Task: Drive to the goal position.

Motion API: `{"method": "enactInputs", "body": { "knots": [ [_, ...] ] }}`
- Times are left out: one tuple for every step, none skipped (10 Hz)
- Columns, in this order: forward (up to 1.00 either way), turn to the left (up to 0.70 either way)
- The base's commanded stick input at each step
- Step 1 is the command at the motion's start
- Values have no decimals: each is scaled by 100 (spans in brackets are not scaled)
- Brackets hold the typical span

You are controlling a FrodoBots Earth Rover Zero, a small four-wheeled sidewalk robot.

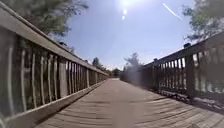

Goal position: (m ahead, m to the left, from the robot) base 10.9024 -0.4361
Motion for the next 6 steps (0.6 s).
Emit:
{"method": "enactInputs", "body": {
  "knots": [
    [70, 0],
    [70, 0],
    [70, 0],
    [70, 0],
    [70, 0],
    [70, 0]
  ]
}}
